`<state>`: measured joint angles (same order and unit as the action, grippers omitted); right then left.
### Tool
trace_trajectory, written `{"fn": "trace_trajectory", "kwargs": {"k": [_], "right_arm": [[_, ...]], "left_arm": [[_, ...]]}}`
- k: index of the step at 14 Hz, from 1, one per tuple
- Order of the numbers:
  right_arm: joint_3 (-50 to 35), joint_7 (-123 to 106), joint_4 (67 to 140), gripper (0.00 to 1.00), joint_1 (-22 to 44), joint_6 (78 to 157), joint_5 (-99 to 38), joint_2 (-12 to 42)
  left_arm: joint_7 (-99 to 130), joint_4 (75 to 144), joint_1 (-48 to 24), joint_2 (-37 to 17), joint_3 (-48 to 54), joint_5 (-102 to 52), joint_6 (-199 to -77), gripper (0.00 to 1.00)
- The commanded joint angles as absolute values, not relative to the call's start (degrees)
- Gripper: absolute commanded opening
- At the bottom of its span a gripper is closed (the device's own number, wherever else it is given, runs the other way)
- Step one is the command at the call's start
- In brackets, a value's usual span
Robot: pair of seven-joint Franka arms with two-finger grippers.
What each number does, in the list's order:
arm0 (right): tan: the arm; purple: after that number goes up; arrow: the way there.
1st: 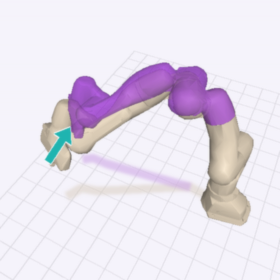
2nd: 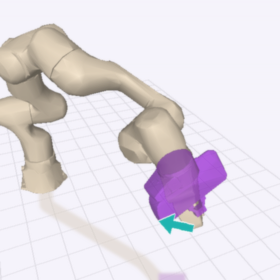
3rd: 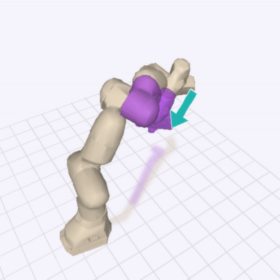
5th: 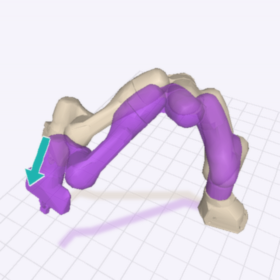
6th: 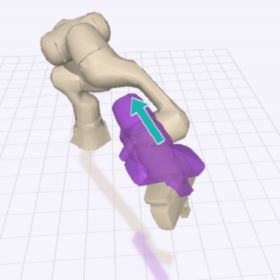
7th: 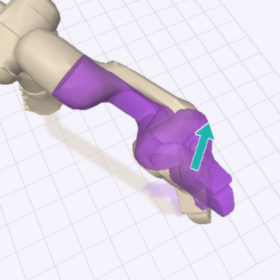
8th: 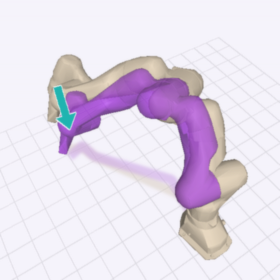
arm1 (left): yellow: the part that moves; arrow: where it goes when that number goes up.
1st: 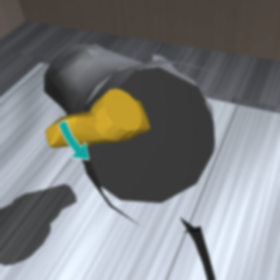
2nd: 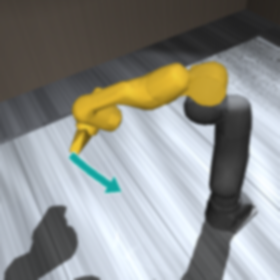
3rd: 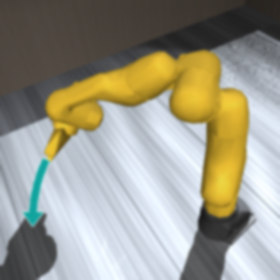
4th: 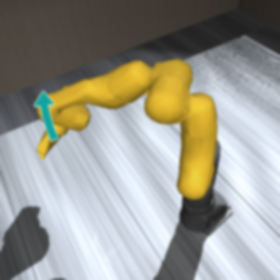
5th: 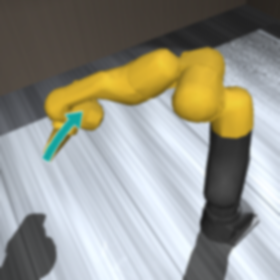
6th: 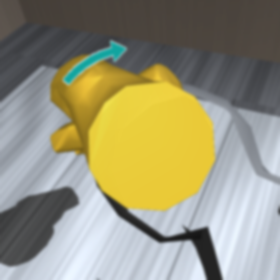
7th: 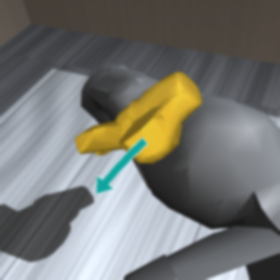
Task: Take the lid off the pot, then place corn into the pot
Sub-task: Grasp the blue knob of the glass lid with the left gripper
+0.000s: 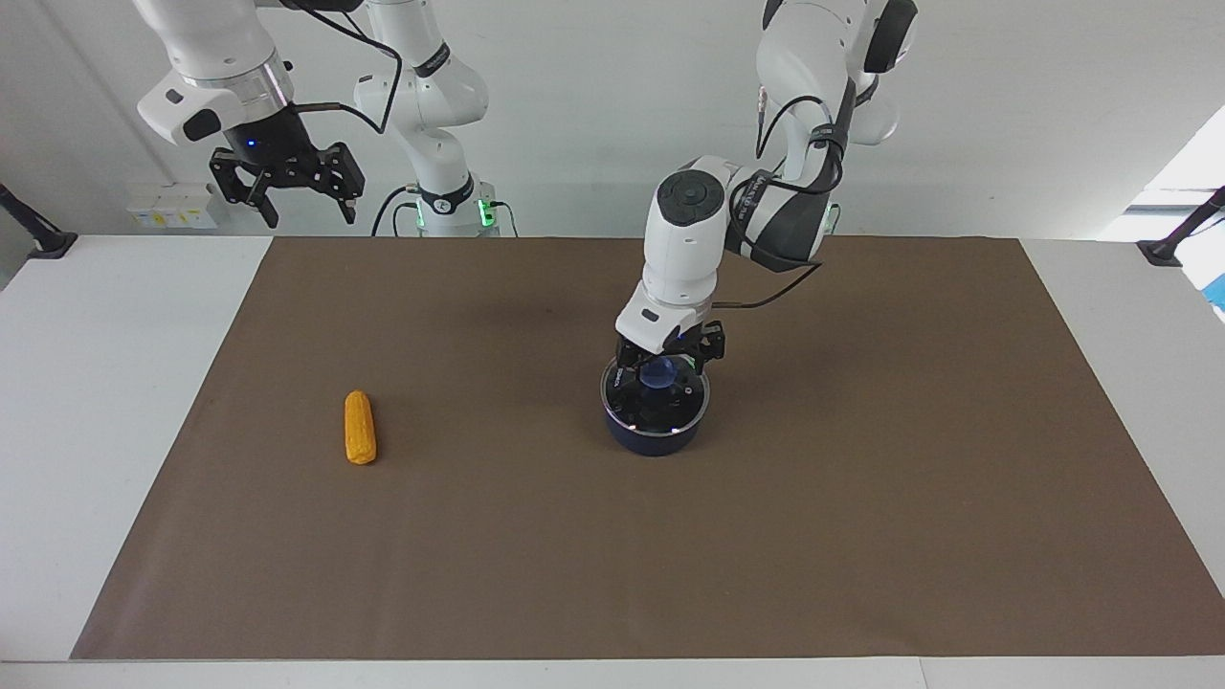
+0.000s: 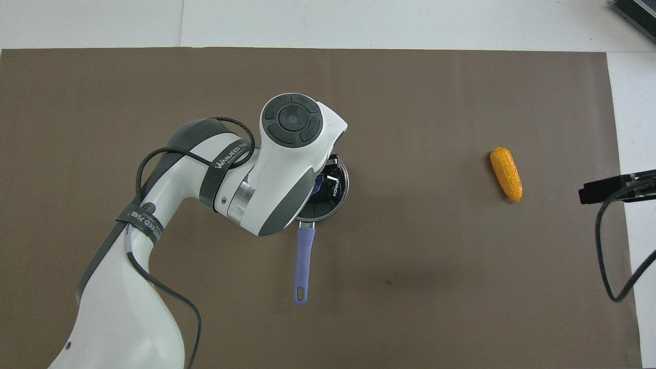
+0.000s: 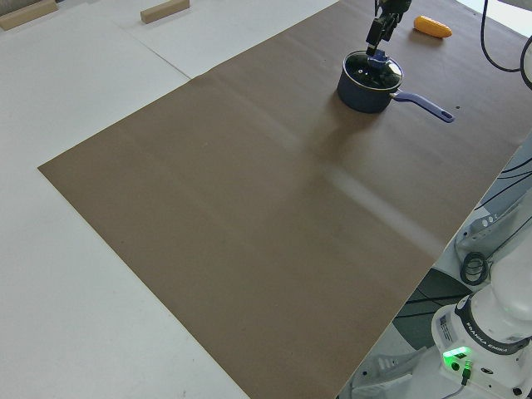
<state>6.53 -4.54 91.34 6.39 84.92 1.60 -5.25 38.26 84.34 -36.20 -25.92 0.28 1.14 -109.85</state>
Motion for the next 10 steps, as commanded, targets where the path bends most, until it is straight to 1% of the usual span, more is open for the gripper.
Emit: {"fn": "trace_trajectory", "kwargs": {"k": [1, 10], "right_arm": [[6.3, -5.6, 91.9, 1.00, 6.0, 84.2, 1.7, -6.2], [6.3, -5.6, 91.9, 1.00, 6.1, 84.2, 1.7, -6.2]], "left_arm": [[40.2, 83.6, -37.8, -27.2, -0.6, 3.2, -110.7, 1.00], [40.6, 83.6, -38.0, -27.1, -0.6, 4.0, -109.3, 1.00]]}}
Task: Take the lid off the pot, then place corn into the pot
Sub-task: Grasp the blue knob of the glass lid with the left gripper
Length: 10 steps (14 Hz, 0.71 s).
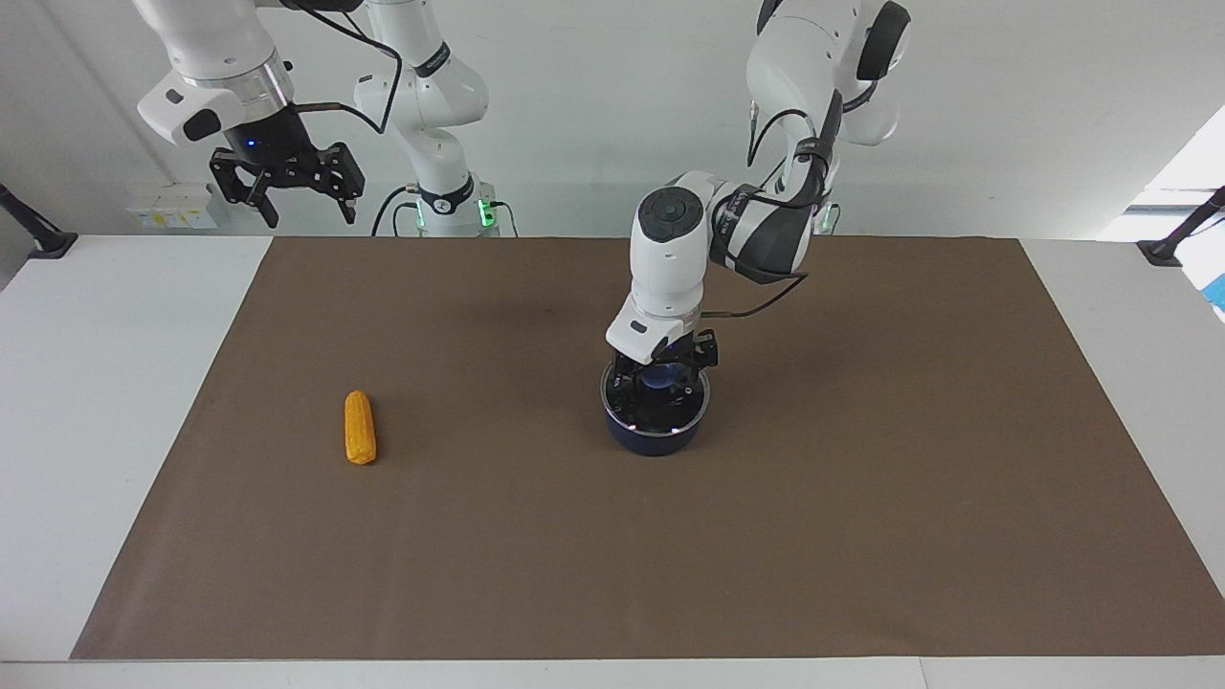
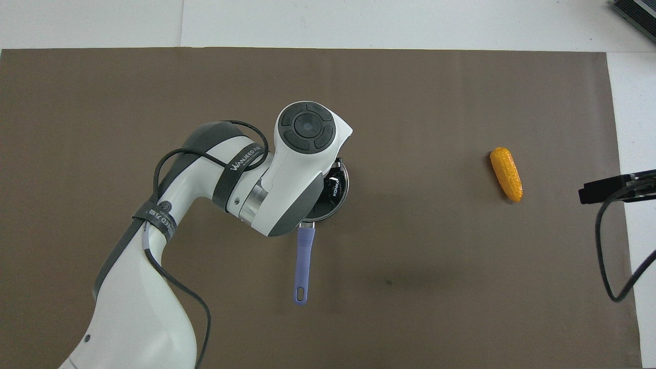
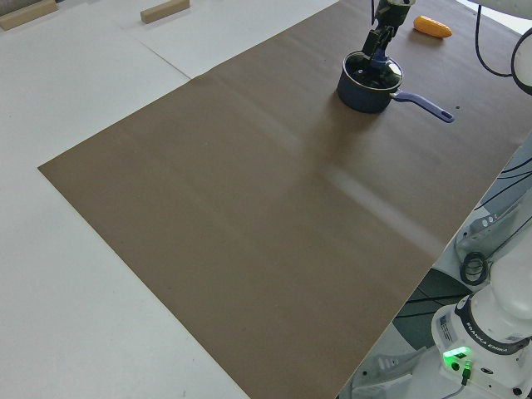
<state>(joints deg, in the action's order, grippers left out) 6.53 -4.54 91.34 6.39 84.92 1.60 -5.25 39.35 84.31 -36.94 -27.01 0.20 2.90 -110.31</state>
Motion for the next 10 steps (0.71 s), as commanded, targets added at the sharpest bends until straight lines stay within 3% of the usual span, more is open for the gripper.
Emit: {"fn": "trace_trajectory", "kwargs": {"k": [1, 3, 4, 6, 8, 10], "right_arm": [[6.3, -5.6, 91.9, 1.00, 6.0, 84.2, 1.7, -6.2], [6.4, -5.6, 91.9, 1.00, 6.0, 84.2, 1.7, -6.2], [6.4, -5.6, 91.9, 1.00, 6.0, 84.2, 1.7, -6.2], [6.4, -5.6, 91.9, 1.00, 6.0, 84.2, 1.7, -6.2], [6.4, -5.6, 91.9, 1.00, 6.0, 84.2, 1.7, -6.2], [6.3, -5.6, 91.9, 1.00, 6.0, 84.2, 1.7, -6.2]], "left_arm": [[40.8, 83.6, -38.0, -27.1, -0.6, 4.0, -109.3, 1.00], [40.9, 83.6, -38.0, -27.1, -0.6, 3.9, -109.5, 1.00], [41.0, 83.6, -38.0, -27.1, -0.6, 3.9, -109.3, 0.95], [41.0, 83.8, -38.0, -27.1, -0.6, 4.0, -109.3, 0.58], [41.0, 83.8, -38.0, -27.1, -0.6, 4.0, -109.3, 0.41], [41.0, 84.2, -38.0, -27.0, -0.6, 4.0, -109.3, 0.14]]}}
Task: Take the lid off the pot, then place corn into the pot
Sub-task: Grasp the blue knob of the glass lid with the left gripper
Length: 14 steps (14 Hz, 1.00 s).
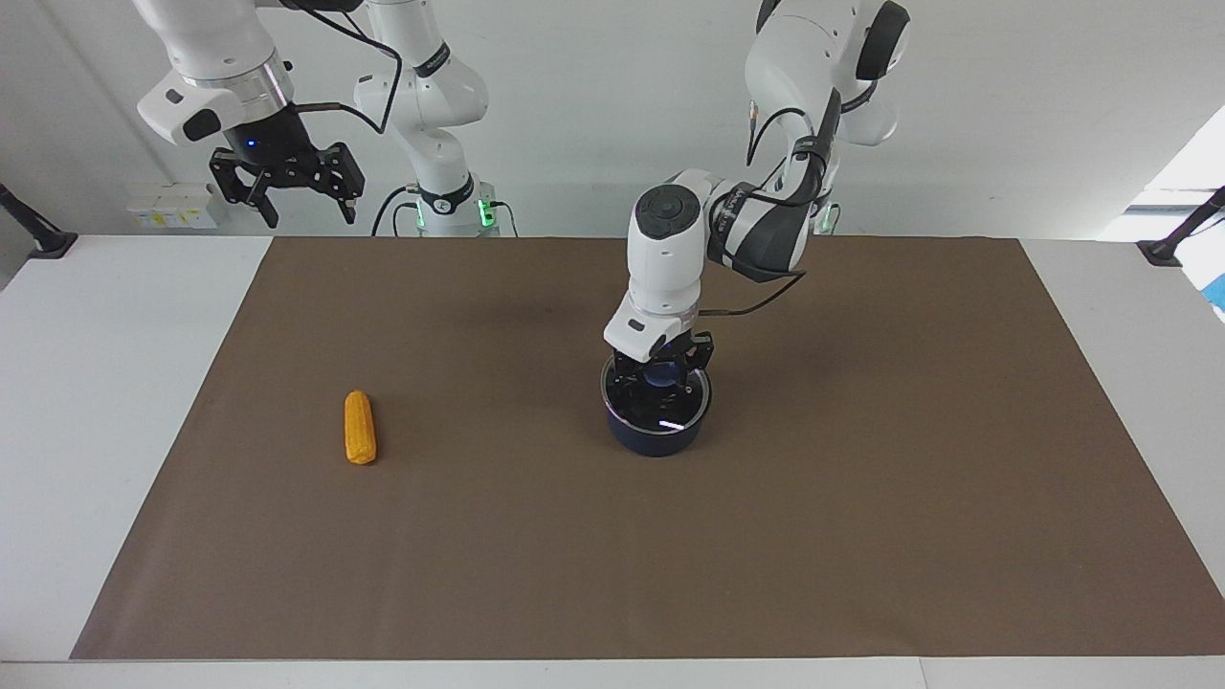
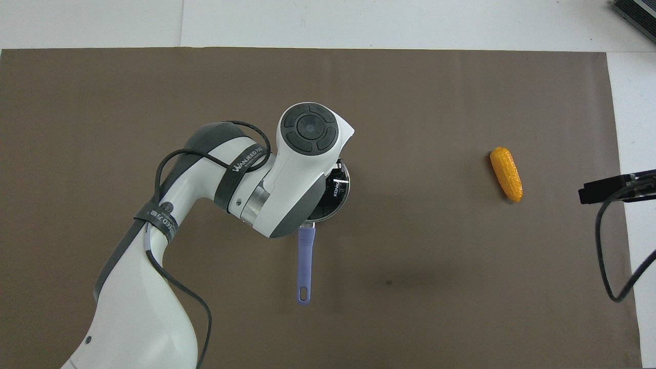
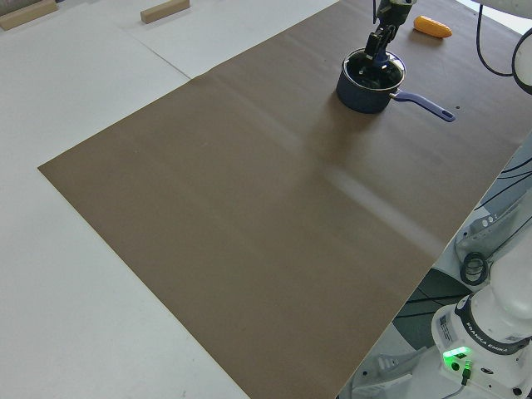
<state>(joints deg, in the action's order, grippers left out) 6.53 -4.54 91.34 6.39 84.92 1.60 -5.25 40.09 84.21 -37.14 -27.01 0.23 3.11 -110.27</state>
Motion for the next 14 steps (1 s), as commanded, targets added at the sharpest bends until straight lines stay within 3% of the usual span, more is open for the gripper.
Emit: {"fn": "trace_trajectory", "kwargs": {"k": [1, 3, 14], "right_arm": [[6.4, -5.6, 91.9, 1.00, 6.0, 84.2, 1.7, -6.2], [6.4, -5.6, 91.9, 1.00, 6.0, 84.2, 1.7, -6.2], [6.3, -5.6, 91.9, 1.00, 6.0, 84.2, 1.7, -6.2]], "left_arm": [[41.0, 84.3, -38.0, -27.0, -0.6, 4.0, -109.4, 0.06], [40.9, 84.2, -38.0, -27.0, -0.6, 4.0, -109.3, 0.00], [40.9, 79.4, -37.8, -25.5, -1.4, 4.0, -101.3, 0.00]]}}
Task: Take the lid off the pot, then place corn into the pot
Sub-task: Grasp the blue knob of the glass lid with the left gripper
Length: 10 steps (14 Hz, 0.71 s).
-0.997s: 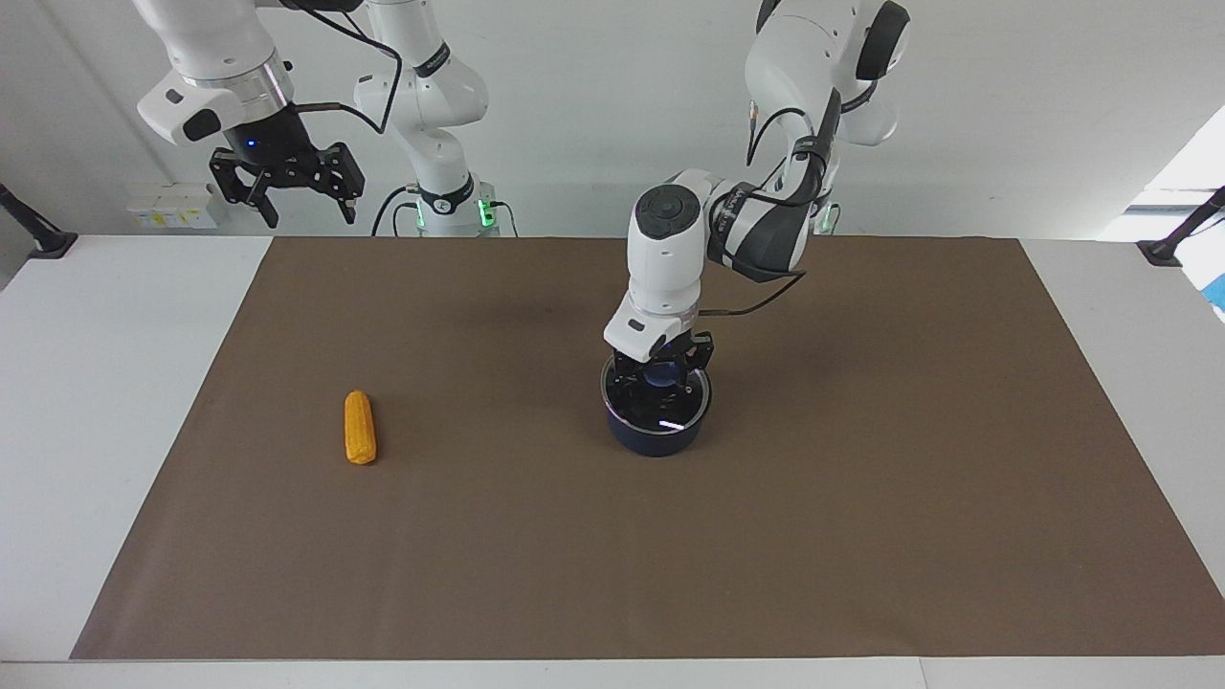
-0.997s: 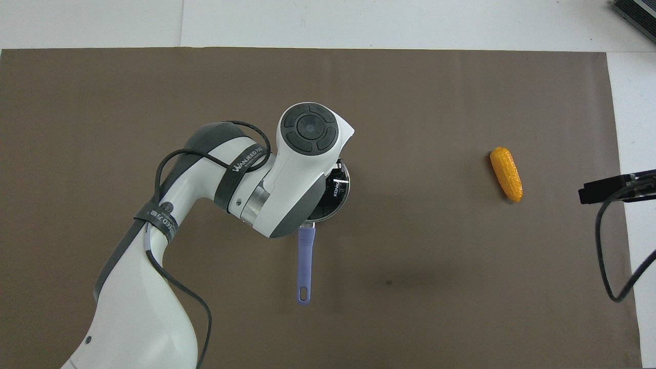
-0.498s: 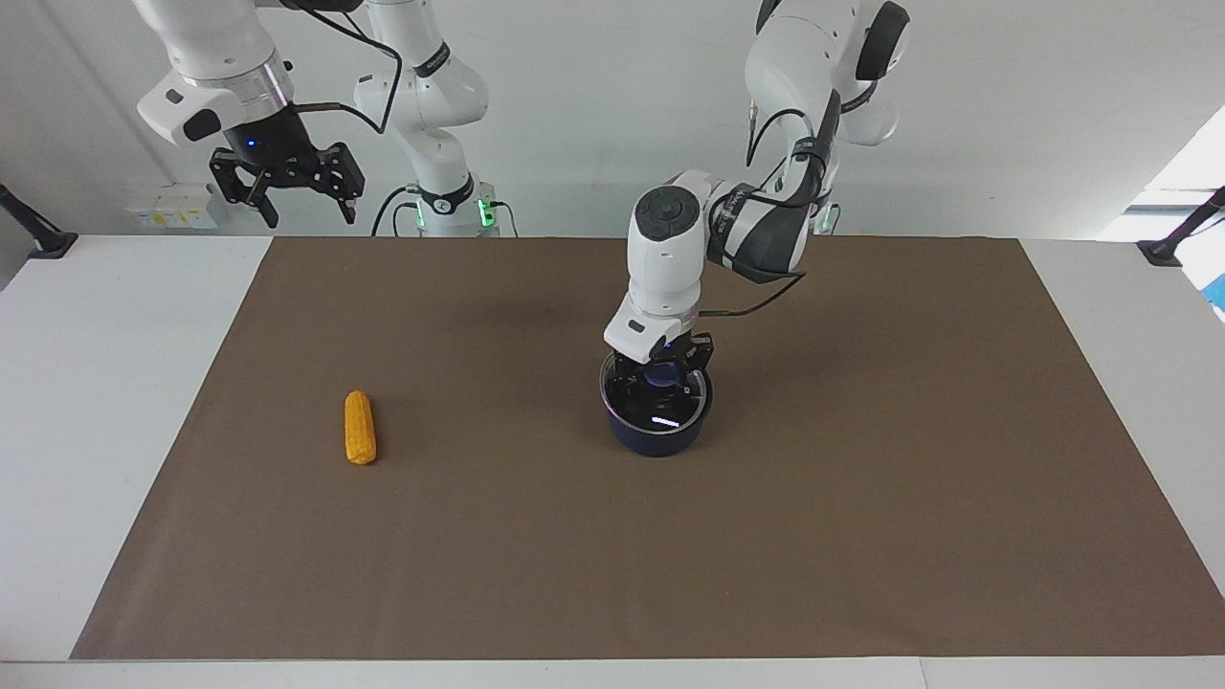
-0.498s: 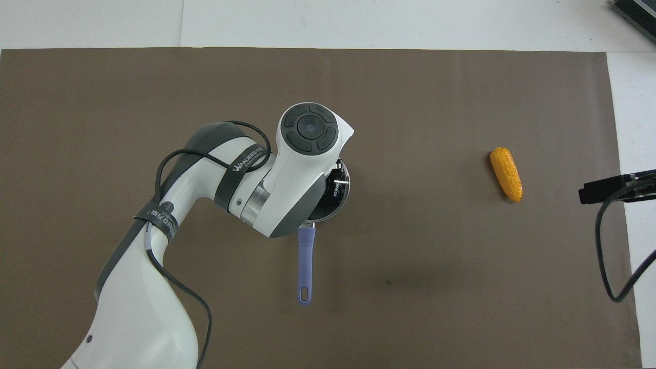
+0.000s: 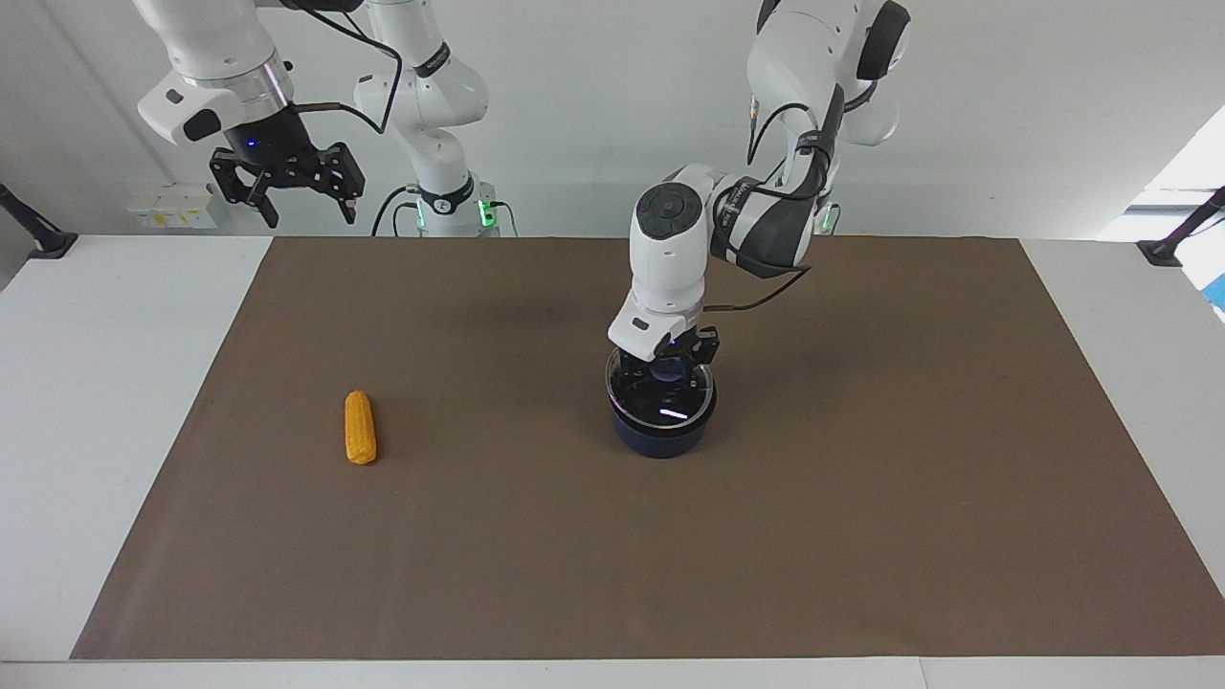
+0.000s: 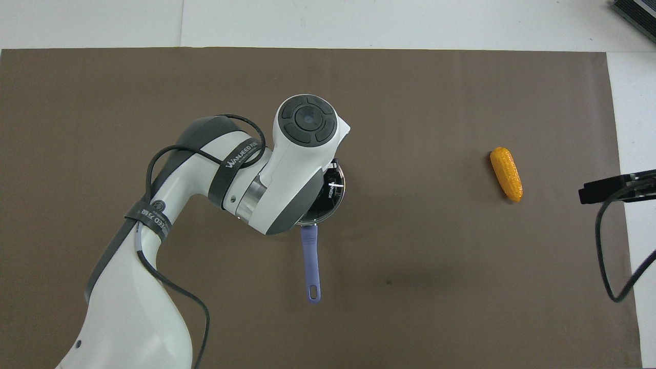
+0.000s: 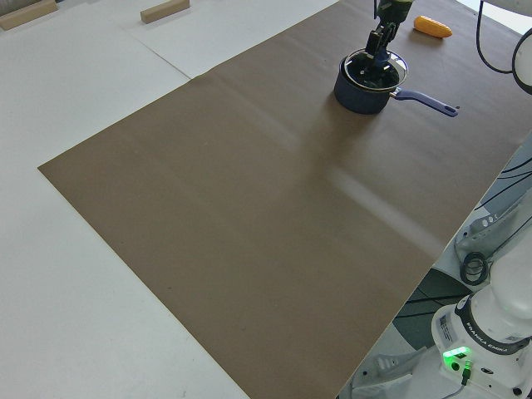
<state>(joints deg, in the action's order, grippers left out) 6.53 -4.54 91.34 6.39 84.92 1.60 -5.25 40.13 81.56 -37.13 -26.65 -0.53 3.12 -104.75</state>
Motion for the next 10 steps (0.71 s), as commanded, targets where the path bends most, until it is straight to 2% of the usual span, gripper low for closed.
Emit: {"fn": "trace_trajectory", "kwargs": {"k": [1, 7, 10], "right_arm": [[6.3, -5.6, 91.9, 1.00, 6.0, 84.2, 1.7, -6.2], [6.3, -5.6, 91.9, 1.00, 6.0, 84.2, 1.7, -6.2], [6.3, -5.6, 91.9, 1.00, 6.0, 84.2, 1.7, -6.2]], "left_arm": [[40.9, 79.1, -37.8, -25.5, -1.5, 4.1, -101.2, 0.00], [40.9, 79.5, -36.6, -24.8, -1.6, 8.3, -98.3, 0.00], [40.8, 79.7, -32.0, -24.3, -2.2, 8.3, -95.5, 0.00]]}}
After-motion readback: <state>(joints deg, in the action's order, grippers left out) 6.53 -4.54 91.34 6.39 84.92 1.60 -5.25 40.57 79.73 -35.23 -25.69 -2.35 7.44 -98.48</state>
